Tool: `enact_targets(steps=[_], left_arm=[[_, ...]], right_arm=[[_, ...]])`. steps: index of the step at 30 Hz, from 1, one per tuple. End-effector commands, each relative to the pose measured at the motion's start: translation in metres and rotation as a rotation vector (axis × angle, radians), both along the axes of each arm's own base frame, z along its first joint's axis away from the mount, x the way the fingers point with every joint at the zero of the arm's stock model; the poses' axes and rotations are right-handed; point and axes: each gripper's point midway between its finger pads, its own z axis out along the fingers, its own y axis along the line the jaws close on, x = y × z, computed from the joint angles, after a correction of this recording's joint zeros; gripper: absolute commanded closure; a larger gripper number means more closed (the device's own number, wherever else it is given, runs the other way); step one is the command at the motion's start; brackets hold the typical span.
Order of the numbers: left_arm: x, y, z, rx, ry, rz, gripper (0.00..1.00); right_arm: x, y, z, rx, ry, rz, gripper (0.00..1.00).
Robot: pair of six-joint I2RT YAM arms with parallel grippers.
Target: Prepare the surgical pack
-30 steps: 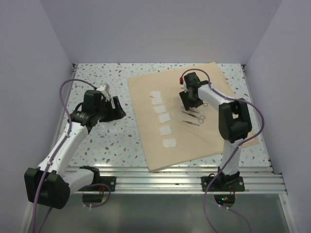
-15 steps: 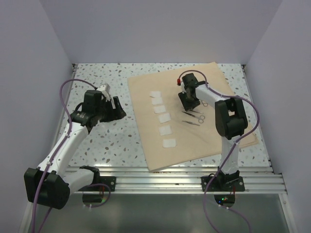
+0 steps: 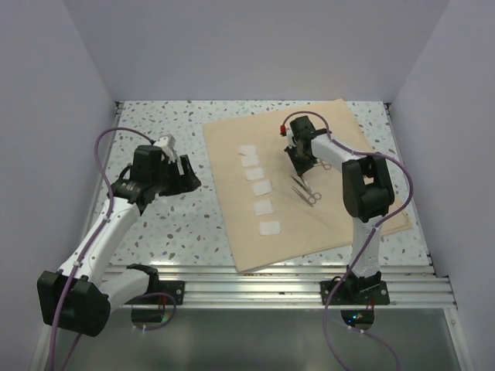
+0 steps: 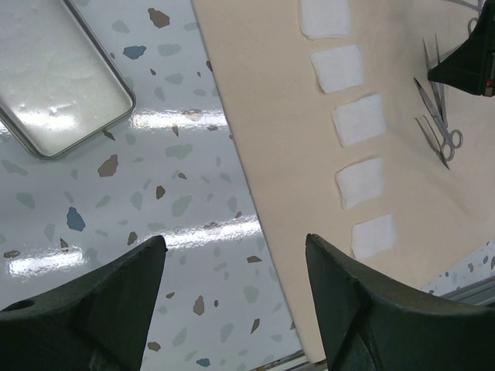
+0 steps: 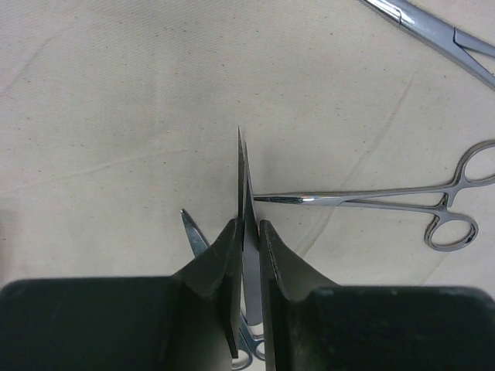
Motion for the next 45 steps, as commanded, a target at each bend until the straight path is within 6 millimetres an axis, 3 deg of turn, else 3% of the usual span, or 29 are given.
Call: enact_targets(steps=[1,6,10,14,17,20,21,22,23,24,26,27,30,38,45], left_arm=[[-0.003,-0.006,0.008,-0.027,-0.025,-0.011,0.23],[-0.001,-0.013,0.005,-0.061,-0.007,-0.019,0.23],[0.004,-0.027,0.015,-0.109,-0.038,-0.049,0.23],[0.005,-0.045,0.023,-0.159,-0.048,-0.081,0.22],[0.006,-0.061,0.03,-0.204,-0.07,-0.109,0.22],[0.011,-0.077,0.038,-0.262,-0.088,-0.133,0.22],[0.016,-0.083,0.039,-0.277,-0.095,-0.141,0.22],[0.017,-0.086,0.044,-0.288,-0.107,-0.144,0.22],[0.02,-0.089,0.041,-0.291,-0.096,-0.138,0.21],[0.022,-0.091,0.042,-0.288,-0.098,-0.137,0.21],[0.026,-0.096,0.04,-0.271,-0.097,-0.139,0.2],[0.026,-0.1,0.04,-0.266,-0.096,-0.147,0.2],[0.025,-0.106,0.03,-0.243,-0.074,-0.155,0.18],[0.02,-0.119,0.006,-0.194,-0.014,-0.164,0.21],[0.022,-0.125,-0.006,-0.182,0.024,-0.176,0.34]], right_arm=[[0.016,0.012,0.03,0.047,-0.072,0.03,0.88],[0.023,0.016,0.046,0.053,-0.101,0.025,0.9],[0.032,0.016,0.061,0.05,-0.122,-0.017,0.99],[0.048,0.025,0.1,0.095,-0.193,-0.053,1.0],[0.041,0.043,0.122,0.214,-0.159,-0.134,1.0],[0.013,0.082,0.133,0.427,-0.062,-0.229,1.0],[-0.002,0.106,0.125,0.531,-0.001,-0.283,1.0],[-0.001,0.122,0.143,0.61,-0.018,-0.296,1.0],[-0.015,0.131,0.132,0.639,0.026,-0.325,1.0],[-0.023,0.153,0.146,0.718,0.027,-0.354,1.0],[-0.04,0.17,0.142,0.754,0.067,-0.384,1.0],[-0.05,0.188,0.148,0.792,0.079,-0.384,1.0],[-0.066,0.211,0.153,0.802,0.103,-0.378,1.0],[-0.078,0.229,0.167,0.844,0.114,-0.367,1.0],[-0.088,0.239,0.165,0.853,0.159,-0.338,1.0]])
